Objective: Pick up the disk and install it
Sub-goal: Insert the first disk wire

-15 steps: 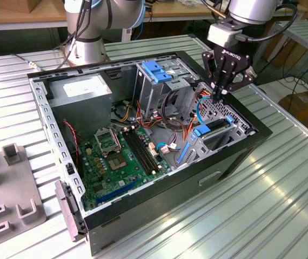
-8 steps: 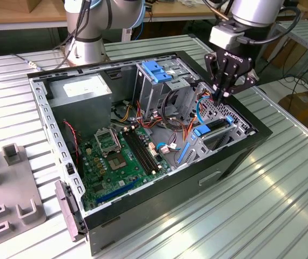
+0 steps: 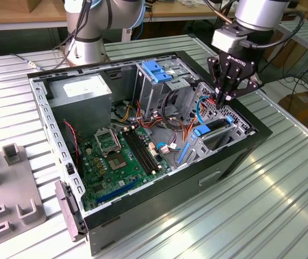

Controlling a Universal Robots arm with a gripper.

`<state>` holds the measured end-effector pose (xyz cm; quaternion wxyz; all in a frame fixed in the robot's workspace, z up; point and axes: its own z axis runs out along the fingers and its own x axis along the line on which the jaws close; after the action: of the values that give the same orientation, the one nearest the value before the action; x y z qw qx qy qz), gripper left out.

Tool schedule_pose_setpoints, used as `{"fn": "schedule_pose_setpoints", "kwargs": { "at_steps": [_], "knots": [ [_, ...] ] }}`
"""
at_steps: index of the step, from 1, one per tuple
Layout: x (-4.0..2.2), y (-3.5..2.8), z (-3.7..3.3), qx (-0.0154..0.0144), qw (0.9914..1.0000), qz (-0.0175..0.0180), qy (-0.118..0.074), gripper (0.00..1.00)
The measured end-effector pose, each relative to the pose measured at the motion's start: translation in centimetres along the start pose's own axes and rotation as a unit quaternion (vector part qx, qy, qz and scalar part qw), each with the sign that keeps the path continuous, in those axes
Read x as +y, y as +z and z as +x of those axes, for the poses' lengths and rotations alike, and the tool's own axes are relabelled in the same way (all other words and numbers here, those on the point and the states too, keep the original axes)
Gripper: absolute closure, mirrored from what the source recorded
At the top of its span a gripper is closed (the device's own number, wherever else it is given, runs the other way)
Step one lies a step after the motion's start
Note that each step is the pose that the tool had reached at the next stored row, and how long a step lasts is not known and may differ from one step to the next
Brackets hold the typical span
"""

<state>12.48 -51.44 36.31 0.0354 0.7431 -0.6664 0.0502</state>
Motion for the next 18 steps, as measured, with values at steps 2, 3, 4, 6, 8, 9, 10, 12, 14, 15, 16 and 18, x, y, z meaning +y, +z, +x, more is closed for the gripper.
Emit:
{"fn": "schedule_pose_setpoints", "kwargs": {
  "at_steps": [2, 3, 4, 6, 8, 9, 10, 12, 14, 15, 16, 18],
  "knots": [
    [0.06, 0.19, 0.46, 0.0, 1.0, -0.0002, 0.001, 0.83],
    [0.08, 0.28, 0.67, -0.0001, 1.0, -0.0002, 0.002, 0.83],
    [0.11, 0.4, 0.87, 0.0, 1.0, 0.0, 0.002, 0.83],
    [0.13, 0.65, 0.98, -0.0004, 0.99999, 0.0034, 0.002, 0.83],
    [0.18, 0.65, 0.97, 0.0004, 0.99999, 0.0039, 0.002, 0.83],
    [0.18, 0.65, 0.97, 0.0004, 0.99999, 0.004, 0.002, 0.83],
    [0.18, 0.65, 0.97, 0.0004, 0.99999, 0.0039, 0.002, 0.83],
    [0.18, 0.65, 0.97, 0.0005, 0.99999, 0.0039, 0.002, 0.83],
    [0.18, 0.65, 0.97, 0.0026, 0.99999, 0.0037, 0.002, 0.83],
    [0.18, 0.65, 0.97, 0.0027, 0.99999, 0.0037, 0.002, 0.83],
    [0.18, 0.65, 0.97, 0.0027, 0.99999, 0.0037, 0.002, 0.83],
    [0.18, 0.65, 0.97, 0.0028, 0.99999, 0.0037, 0.002, 0.83]
  ]
}}
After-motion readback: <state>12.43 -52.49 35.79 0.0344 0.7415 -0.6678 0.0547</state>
